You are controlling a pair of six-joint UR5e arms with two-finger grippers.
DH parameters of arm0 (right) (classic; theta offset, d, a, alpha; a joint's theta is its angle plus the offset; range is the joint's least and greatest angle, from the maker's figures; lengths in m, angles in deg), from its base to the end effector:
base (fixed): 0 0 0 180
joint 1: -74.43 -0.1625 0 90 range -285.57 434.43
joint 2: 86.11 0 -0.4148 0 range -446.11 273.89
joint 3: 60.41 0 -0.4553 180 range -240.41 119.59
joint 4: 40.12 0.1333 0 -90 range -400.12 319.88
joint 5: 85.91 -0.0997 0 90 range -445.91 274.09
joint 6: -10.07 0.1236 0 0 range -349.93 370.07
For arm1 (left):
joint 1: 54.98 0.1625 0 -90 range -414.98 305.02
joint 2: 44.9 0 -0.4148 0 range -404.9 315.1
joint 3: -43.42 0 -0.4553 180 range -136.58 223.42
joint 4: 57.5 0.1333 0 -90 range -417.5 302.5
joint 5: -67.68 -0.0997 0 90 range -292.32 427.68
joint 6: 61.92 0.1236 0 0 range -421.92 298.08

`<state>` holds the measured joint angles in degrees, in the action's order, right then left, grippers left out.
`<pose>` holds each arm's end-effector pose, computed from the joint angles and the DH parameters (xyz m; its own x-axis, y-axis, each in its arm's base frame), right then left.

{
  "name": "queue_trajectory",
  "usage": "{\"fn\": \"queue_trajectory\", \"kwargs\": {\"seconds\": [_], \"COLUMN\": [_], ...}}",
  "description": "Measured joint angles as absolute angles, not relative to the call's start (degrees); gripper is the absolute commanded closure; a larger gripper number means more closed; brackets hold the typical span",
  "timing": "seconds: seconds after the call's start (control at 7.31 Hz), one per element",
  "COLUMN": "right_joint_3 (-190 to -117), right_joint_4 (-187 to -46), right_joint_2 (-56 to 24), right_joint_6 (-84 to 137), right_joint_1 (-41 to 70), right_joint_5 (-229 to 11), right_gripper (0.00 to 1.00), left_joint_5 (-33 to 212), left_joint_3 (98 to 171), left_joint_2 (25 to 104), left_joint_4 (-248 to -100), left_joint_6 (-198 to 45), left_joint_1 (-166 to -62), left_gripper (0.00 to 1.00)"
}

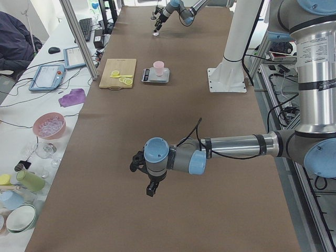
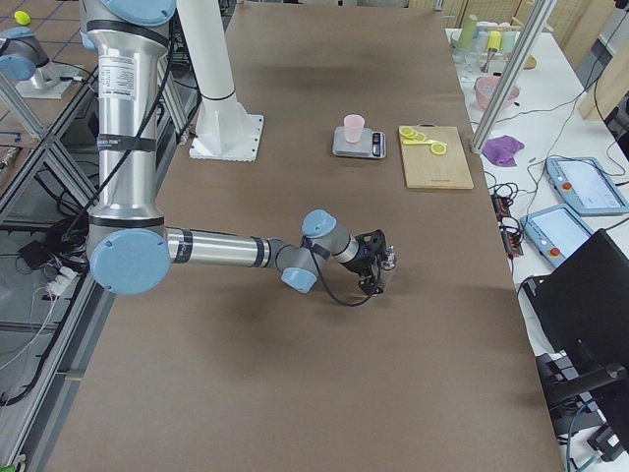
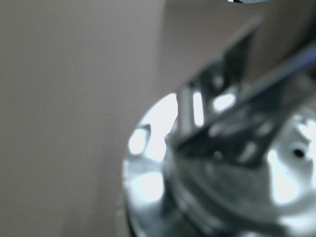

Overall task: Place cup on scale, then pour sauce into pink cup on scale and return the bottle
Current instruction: 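Lower the sauce bottle onto the table with the right gripper, then open the right gripper and lift it off the sauce bottle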

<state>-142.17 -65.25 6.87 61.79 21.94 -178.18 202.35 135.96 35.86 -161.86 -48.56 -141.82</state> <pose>-0.2535 -0.5411 0.6582 0.7623 -0.0235 0.6468 -0.3834 0.7887 0.4805 -0.0190 -0.4979 0.6989 0.6732 0.3578 -0.6471 -0.2160 0.9321 0.2907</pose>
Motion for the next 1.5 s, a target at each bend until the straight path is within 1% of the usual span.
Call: {"fn": "queue_trajectory", "kwargs": {"seconds": [0.55,0.96,1.23,1.5], "right_joint_3": [-142.8,-143.2,-145.8,-150.2], "right_joint_4": [-64.5,-58.4,-56.9,-56.8], "right_joint_2": [8.2,12.2,14.8,19.0], "right_joint_6": [62.0,63.4,65.7,67.1], "right_joint_1": [22.0,22.7,24.1,25.3], "right_joint_5": [-178.1,-178.3,-178.4,-178.4], "right_gripper": [0.00,0.00,0.00,0.00], "left_joint_5": [202.4,202.4,202.4,202.4], "left_joint_3": [136.0,136.0,136.0,136.0], "left_joint_2": [35.9,36.0,36.0,36.0], "left_joint_4": [-161.9,-161.9,-161.9,-161.9], "left_joint_6": [-48.6,-48.6,-48.5,-48.5], "left_joint_1": [-141.7,-141.6,-141.6,-141.6], "left_gripper": [0.02,0.02,0.02,0.02]}}
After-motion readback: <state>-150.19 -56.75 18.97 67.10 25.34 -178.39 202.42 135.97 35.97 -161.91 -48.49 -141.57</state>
